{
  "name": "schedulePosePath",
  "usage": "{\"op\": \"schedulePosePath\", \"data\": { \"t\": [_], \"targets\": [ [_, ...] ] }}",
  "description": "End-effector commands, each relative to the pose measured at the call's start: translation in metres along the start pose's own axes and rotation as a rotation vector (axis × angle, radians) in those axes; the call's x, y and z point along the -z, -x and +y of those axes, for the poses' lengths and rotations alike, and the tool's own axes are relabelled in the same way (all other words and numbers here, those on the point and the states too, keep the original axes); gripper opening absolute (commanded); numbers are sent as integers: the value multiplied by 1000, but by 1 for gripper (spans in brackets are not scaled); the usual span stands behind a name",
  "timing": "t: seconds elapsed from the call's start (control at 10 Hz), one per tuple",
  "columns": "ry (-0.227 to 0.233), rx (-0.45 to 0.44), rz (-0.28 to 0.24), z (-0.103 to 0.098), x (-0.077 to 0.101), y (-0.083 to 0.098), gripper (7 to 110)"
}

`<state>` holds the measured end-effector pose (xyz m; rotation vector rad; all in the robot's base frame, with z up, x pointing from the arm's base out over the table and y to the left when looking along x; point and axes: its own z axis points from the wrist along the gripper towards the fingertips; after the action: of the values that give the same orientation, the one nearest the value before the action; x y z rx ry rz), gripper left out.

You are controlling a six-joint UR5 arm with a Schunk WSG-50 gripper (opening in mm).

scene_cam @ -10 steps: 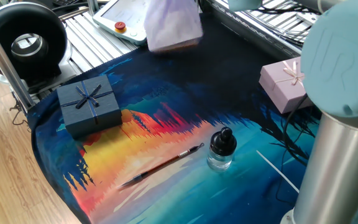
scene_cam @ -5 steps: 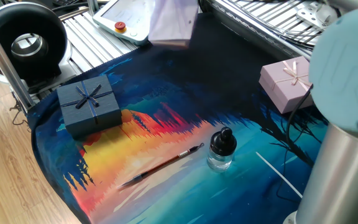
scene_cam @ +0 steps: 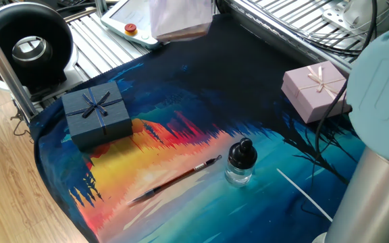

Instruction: Pick up a bag of things

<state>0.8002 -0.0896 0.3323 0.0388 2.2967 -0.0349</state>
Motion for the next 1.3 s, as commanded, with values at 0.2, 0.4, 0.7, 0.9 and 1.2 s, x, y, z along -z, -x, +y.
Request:
{"op": "schedulePosePath", "data": {
  "t": [0.2, 0.4, 0.7, 0.9, 1.2],
  "targets": [
    [66, 23, -34, 1, -3, 8, 7],
    [70, 49, -18, -3, -8, 2, 7],
    [109, 74, 5, -4, -10, -9, 7],
    [104, 72, 31, -7, -12, -16, 7],
    [85, 62, 53, -12, -12, -21, 7]
  ]
}}
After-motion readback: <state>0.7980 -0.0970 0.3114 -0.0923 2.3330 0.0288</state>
